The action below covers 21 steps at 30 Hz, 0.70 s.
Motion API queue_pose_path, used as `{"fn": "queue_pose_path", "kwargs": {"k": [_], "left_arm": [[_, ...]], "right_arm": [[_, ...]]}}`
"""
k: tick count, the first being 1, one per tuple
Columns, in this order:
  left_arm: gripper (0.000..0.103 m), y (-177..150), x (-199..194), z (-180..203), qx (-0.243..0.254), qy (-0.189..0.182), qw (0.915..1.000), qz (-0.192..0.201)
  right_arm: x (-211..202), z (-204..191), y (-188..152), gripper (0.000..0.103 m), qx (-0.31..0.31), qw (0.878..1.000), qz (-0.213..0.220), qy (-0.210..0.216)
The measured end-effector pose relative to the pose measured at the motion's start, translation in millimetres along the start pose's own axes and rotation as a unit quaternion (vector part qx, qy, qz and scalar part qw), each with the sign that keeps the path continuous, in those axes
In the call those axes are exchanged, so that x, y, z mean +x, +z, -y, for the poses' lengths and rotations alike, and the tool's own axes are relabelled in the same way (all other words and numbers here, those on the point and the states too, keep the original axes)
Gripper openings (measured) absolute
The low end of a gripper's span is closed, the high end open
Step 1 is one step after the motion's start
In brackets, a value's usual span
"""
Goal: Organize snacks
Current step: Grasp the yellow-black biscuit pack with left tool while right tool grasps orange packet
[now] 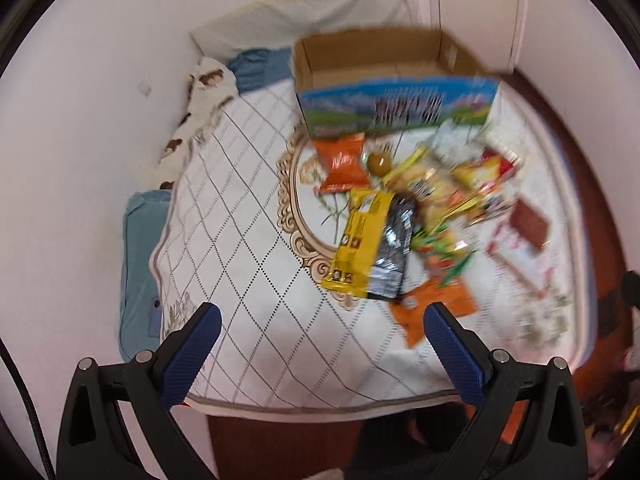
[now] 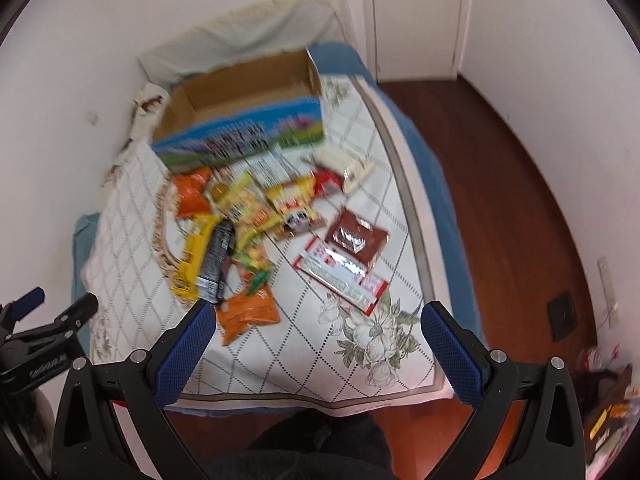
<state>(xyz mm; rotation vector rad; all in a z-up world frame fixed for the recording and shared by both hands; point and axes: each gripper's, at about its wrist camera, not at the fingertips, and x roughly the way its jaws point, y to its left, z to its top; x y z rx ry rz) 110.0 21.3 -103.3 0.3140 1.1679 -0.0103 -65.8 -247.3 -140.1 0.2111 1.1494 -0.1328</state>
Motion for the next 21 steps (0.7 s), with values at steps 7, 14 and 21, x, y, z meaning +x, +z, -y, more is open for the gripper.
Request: {"fn": "queue_pose_path", "kwargs": {"k": [7, 14, 21], "left_arm": [[0.103, 33, 109, 19, 0.070, -0.012, 0.9955, -0.062], [0.103, 60, 194, 55, 0.149, -0.075, 0.9805, -0.104], [0.086, 56, 227, 71, 0.171, -0.109, 0.9712, -0.126]], "right_arm": [[105, 6, 13, 0.103, 0.031, 0.997, -0.069, 0.008], [179, -8, 28, 0.103, 0.048, 0.994, -0.101, 0.009], [198, -32, 24, 0.103, 0.030, 0.991, -0.130, 0.007]]}}
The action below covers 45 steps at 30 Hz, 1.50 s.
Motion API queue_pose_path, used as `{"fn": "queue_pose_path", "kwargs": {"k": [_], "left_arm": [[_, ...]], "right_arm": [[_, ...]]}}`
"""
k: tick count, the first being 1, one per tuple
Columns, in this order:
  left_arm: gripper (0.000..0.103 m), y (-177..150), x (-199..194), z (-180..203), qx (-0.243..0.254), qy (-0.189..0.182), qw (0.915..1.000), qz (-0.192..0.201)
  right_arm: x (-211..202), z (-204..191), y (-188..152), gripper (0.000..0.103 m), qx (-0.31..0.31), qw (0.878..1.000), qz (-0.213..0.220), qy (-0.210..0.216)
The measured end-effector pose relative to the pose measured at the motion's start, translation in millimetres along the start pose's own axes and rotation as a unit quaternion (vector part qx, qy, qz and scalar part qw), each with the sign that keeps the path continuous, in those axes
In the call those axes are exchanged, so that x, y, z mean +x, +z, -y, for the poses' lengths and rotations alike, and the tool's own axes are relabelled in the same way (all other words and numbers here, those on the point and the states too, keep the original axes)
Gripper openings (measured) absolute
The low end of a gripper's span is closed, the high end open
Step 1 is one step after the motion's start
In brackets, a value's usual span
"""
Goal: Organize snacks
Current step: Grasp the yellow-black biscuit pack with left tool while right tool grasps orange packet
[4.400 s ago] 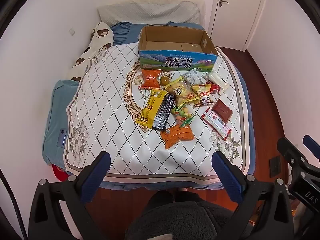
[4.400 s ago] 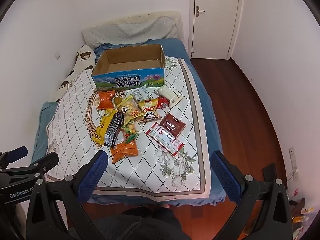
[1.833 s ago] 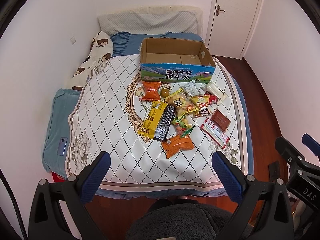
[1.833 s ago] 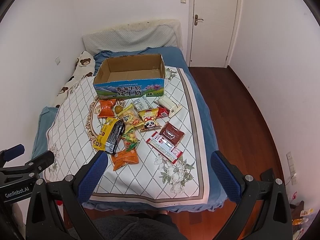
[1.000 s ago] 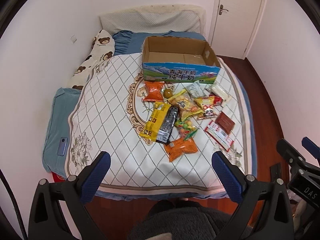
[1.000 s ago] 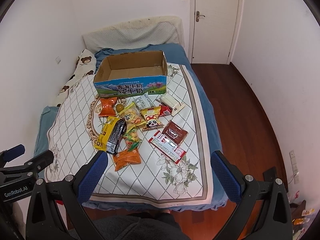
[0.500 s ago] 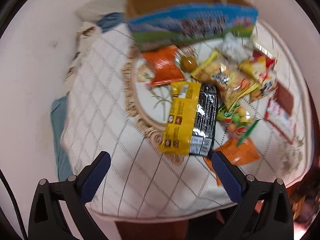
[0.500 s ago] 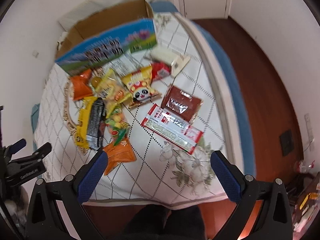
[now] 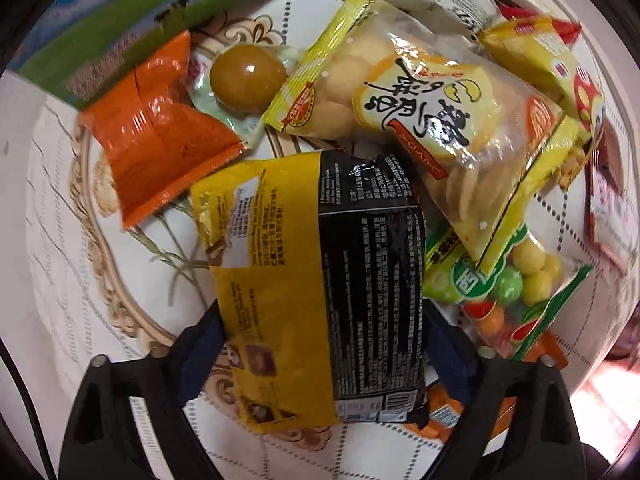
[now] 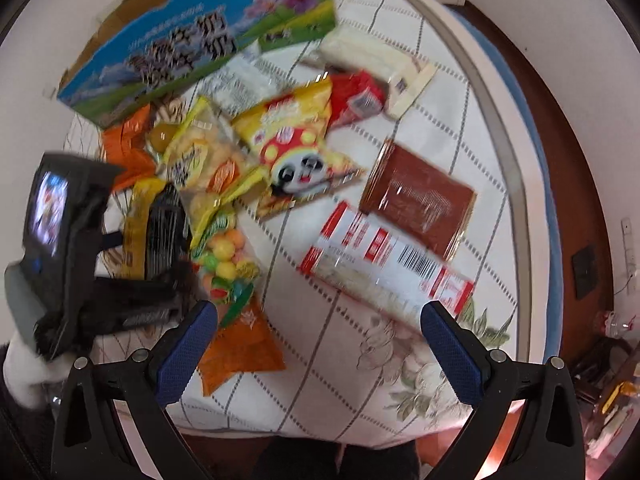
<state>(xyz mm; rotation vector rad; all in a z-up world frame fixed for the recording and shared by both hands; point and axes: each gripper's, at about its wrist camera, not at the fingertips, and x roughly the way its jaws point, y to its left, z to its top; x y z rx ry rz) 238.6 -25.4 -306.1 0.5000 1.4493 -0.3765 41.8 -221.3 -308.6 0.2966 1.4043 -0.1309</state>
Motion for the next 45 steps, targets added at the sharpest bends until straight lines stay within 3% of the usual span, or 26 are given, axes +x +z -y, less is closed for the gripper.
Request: {"fn": "queue_pose_path", "kwargs": {"k": [5, 9, 14, 18, 19, 20, 21, 24, 26, 28, 31, 32, 33, 36, 40, 42, 45], "left_arm": [[0.086, -27, -8, -32, -0.103, -0.023, 0.9944, -0.003], [0.086, -72, -10, -60, -0.184, -0.020, 0.9823, -0.029], [0.086, -118, -1, -81, -0.241, -0.038, 0.9682, -0.053], [0.086, -131, 2, -93, -0.248, -0.049, 0.9661, -0.053], [0.086, -131, 6, -91, -0.249, -0.051, 0.9657, -0.054], [0.086, -133, 9, -90, -0.249, -0.054, 0.9655, -0.054], [0.086, -135, 7, -94, -0.249, -0.057, 0.9652, -0.055], [0.087, -144, 31, -98, -0.248, -0.063, 0.9654, -0.052], [0.087, -144, 40, -100, -0.249, -0.070, 0.9647, -0.052], [0.088, -155, 51, -98, -0.249, -0.079, 0.9640, -0.051], [0.089, -174, 62, -94, -0.242, -0.089, 0.9645, -0.056], [0.089, -176, 68, -95, -0.240, -0.090, 0.9650, -0.057], [0.089, -179, 72, -95, -0.236, -0.090, 0.9659, -0.059], [0.090, -177, 83, -94, -0.226, -0.089, 0.9680, -0.063], [0.091, -185, 93, -96, -0.223, -0.084, 0.9687, -0.069], [0.091, -182, 99, -94, -0.223, -0.083, 0.9686, -0.072], [0.091, -187, 103, -97, -0.219, -0.087, 0.9687, -0.079]], "right_arm": [[15, -2, -13, 0.103, 0.047, 0.998, -0.042, 0.026], [34, -4, -28, 0.103, 0.091, 0.991, -0.083, 0.056], [65, -18, -45, 0.103, 0.166, 0.974, -0.123, 0.096], [97, -43, -46, 0.100, 0.221, 0.958, -0.141, 0.117], [108, -53, -45, 0.095, 0.219, 0.957, -0.151, 0.113], [116, -60, -45, 0.081, 0.212, 0.958, -0.158, 0.108], [124, -69, -44, 0.069, 0.199, 0.962, -0.164, 0.094], [127, -84, -49, 0.054, 0.137, 0.977, -0.150, 0.056], [122, -93, -52, 0.051, 0.068, 0.986, -0.148, 0.037], [115, -104, -56, 0.051, -0.033, 0.988, -0.149, -0.003], [106, -114, -59, 0.057, -0.138, 0.980, -0.129, -0.066], [104, -117, -59, 0.077, -0.167, 0.975, -0.119, -0.087], [103, -118, -58, 0.089, -0.176, 0.972, -0.114, -0.102], [90, -115, -56, 0.088, -0.136, 0.983, -0.087, -0.092], [81, -99, -57, 0.086, 0.003, 0.997, -0.066, -0.027], [90, -100, -54, 0.067, 0.049, 0.996, -0.067, -0.007], [109, -112, -49, 0.059, 0.031, 0.996, -0.071, -0.034]]}}
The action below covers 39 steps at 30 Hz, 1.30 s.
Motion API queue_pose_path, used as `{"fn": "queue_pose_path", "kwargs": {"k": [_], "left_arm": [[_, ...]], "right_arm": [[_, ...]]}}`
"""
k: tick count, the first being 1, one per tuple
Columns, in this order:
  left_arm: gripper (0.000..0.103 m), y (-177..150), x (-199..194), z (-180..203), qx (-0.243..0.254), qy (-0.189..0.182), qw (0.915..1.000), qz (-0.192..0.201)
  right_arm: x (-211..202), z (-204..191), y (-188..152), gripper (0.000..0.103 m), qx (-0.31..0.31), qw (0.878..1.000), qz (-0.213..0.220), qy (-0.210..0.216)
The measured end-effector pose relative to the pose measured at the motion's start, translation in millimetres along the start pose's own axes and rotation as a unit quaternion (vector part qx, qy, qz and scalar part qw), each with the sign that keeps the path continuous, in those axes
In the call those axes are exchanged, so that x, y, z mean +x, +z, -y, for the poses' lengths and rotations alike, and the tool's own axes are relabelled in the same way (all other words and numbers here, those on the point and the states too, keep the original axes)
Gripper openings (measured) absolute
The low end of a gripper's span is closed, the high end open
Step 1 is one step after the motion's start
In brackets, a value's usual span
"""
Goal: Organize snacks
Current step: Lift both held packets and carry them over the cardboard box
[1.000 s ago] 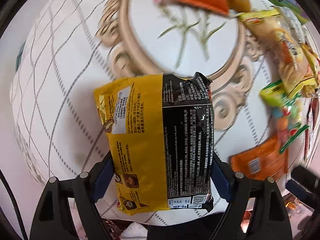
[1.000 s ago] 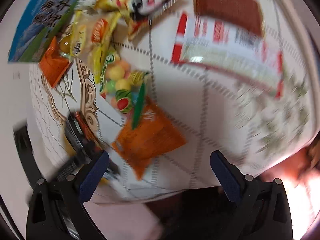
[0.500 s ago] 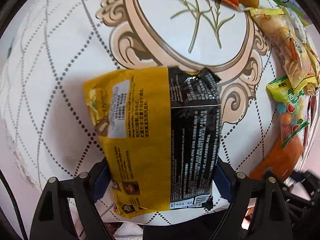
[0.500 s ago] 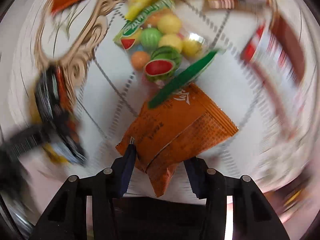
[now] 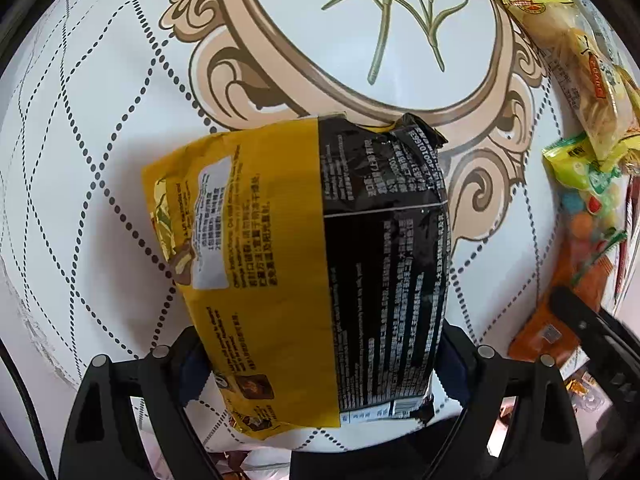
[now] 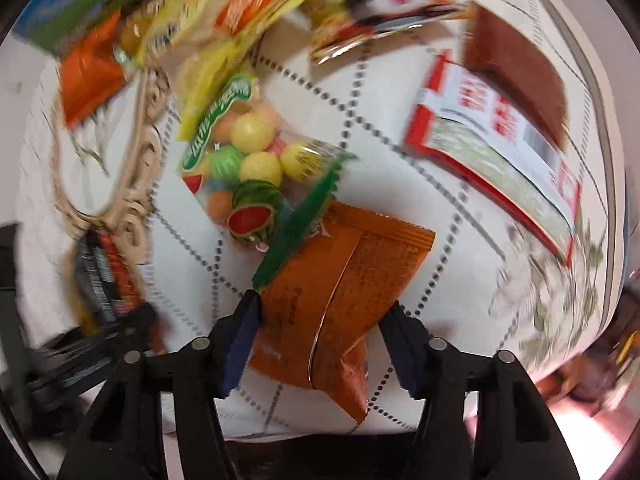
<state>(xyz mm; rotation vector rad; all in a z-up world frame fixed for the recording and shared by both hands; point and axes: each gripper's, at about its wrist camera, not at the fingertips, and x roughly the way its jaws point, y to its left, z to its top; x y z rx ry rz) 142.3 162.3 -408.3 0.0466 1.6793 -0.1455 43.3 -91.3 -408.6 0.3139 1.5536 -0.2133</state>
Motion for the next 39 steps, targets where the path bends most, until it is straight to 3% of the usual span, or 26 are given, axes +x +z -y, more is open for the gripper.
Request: {"fn": "queue_pose_path", "kwargs": {"k": [3, 6, 8, 10, 14, 17, 22, 25, 26, 29, 34, 36, 39], "left_arm": [[0.091, -1, -2, -12, -0.010, -0.015, 0.9998, -0.008], [0.091, -8, 1, -31, -0.020, -0.028, 0.9994, -0.007], [0.091, -10, 6, -40, -0.025, -0.032, 0.9991, -0.007], [0.091, -17, 0, -31, -0.029, -0.032, 0.9991, -0.006], [0.091, -26, 6, -35, -0.033, -0.027, 0.9991, 0.004], [0.091, -32, 4, -16, -0.039, -0.028, 0.9988, 0.011], [0.091, -33, 18, -16, -0.037, -0.014, 0.9992, 0.008], [0.091, -33, 24, -14, -0.031, -0.007, 0.9995, 0.005], [0.091, -34, 26, -14, -0.030, -0.006, 0.9995, 0.005], [0.091, -35, 31, -14, -0.032, -0.004, 0.9995, 0.005], [0.092, -36, 34, 3, -0.028, 0.012, 0.9995, 0.000], [0.092, -38, 30, 12, -0.026, 0.015, 0.9995, 0.000], [0.086, -45, 24, 18, -0.027, 0.018, 0.9993, 0.017]], "right_arm": [[1, -28, -7, 0.051, -0.102, 0.994, 0.011, -0.040], [0, -52, -25, 0.051, -0.234, 0.964, 0.023, -0.124], [-5, -52, -31, 0.057, -0.257, 0.954, 0.040, -0.148], [-12, -49, -34, 0.058, -0.252, 0.955, 0.053, -0.146], [-29, -36, -36, 0.058, -0.156, 0.983, 0.056, -0.078], [-34, -34, -39, 0.058, -0.112, 0.990, 0.066, -0.056], [-27, -12, -34, 0.058, -0.106, 0.991, 0.054, -0.057], [-20, -32, -47, 0.058, -0.114, 0.988, 0.083, -0.071], [-35, -43, -47, 0.059, -0.122, 0.984, 0.097, -0.089], [-46, -64, -59, 0.072, -0.155, 0.974, 0.119, -0.115], [-11, -80, -64, 0.072, -0.188, 0.970, 0.073, -0.136], [5, -88, -67, 0.070, -0.191, 0.969, 0.069, -0.139], [6, -85, -67, 0.058, -0.178, 0.973, 0.073, -0.125]]}}
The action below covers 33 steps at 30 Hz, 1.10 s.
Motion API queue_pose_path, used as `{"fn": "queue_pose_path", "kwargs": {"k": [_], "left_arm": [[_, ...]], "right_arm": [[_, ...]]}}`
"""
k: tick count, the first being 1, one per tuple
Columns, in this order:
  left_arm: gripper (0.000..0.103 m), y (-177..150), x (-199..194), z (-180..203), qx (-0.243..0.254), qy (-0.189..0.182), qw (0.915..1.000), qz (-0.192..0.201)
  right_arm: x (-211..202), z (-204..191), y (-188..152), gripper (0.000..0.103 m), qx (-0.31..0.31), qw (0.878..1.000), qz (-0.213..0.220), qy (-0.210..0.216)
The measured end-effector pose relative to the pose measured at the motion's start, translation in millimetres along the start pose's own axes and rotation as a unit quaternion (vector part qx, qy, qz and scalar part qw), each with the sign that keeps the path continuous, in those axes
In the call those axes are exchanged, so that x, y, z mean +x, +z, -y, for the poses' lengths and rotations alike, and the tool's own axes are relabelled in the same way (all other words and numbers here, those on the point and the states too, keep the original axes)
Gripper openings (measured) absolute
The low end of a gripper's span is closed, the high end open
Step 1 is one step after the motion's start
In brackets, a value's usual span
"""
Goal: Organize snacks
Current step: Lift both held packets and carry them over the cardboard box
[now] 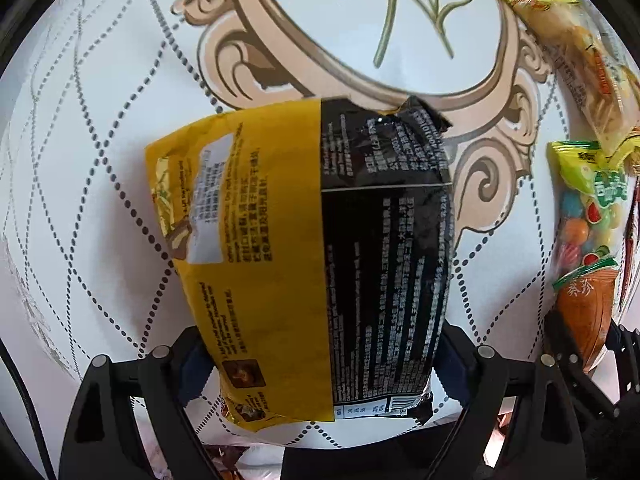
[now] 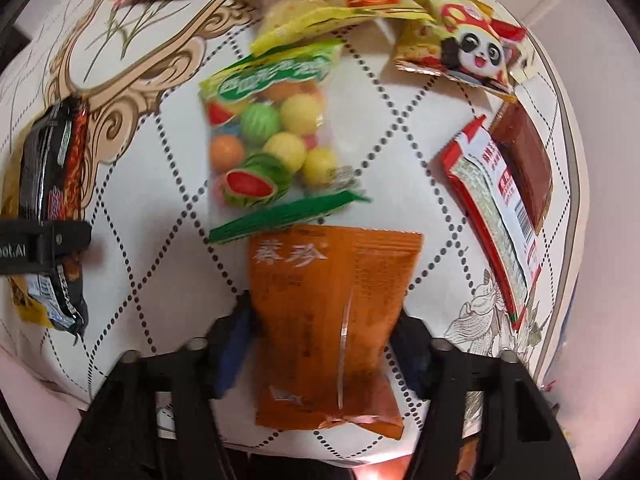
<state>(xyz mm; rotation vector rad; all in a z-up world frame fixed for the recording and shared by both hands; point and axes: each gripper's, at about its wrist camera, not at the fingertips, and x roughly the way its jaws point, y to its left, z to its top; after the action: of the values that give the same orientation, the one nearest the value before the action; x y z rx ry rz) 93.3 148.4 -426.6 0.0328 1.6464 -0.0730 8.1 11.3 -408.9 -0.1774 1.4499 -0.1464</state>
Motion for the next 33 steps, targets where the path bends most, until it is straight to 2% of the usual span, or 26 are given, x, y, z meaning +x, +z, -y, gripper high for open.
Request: {"fn": "queue_pose_path", "kwargs": {"k": [6, 8, 13, 14, 16, 18, 19, 23, 25, 29, 31, 33], "left_arm": [[0.085, -24, -9, 6, -0.004, -0.007, 0.9992, 0.038], [0.085, -35, -11, 16, 0.006, -0.010, 0.9991, 0.041], [0.085, -58, -18, 37, 0.019, -0.032, 0.9985, 0.041], [0.085, -58, -23, 41, 0.018, -0.036, 0.9983, 0.042], [0.085, -58, -38, 50, 0.018, -0.045, 0.9976, 0.050], [0.085, -53, -56, 59, 0.018, -0.050, 0.9966, 0.063], [0.085, -48, -68, 65, 0.020, -0.052, 0.9959, 0.071], [0.085, -17, -119, 87, 0.023, -0.065, 0.9916, 0.110], [0.085, 12, -148, 96, 0.026, -0.071, 0.9890, 0.127], [0.085, 75, -199, 102, 0.023, -0.079, 0.9851, 0.151], [0.085, 112, -218, 107, 0.022, -0.077, 0.9840, 0.159], [0.085, 140, -237, 102, 0.023, -0.078, 0.9827, 0.166]], "right_arm": [[-15, 41, -11, 0.054, 0.025, 0.998, -0.003, 0.048], [-14, 56, -8, 0.054, 0.040, 0.997, -0.006, 0.071], [-43, 81, -19, 0.054, 0.061, 0.991, -0.004, 0.121], [-47, 82, -8, 0.054, 0.063, 0.990, -0.003, 0.130], [-64, 118, -1, 0.054, 0.066, 0.986, 0.002, 0.150], [-74, 140, 23, 0.054, 0.066, 0.983, 0.015, 0.171], [-73, 155, 24, 0.054, 0.065, 0.982, 0.022, 0.178], [-98, 171, 53, 0.054, 0.058, 0.973, 0.066, 0.211], [-112, 168, 64, 0.053, 0.051, 0.970, 0.090, 0.221], [-130, 186, 137, 0.053, 0.038, 0.956, 0.131, 0.258], [-144, 183, 176, 0.053, 0.027, 0.951, 0.153, 0.267], [-158, 196, 217, 0.054, 0.017, 0.946, 0.180, 0.267]]}}
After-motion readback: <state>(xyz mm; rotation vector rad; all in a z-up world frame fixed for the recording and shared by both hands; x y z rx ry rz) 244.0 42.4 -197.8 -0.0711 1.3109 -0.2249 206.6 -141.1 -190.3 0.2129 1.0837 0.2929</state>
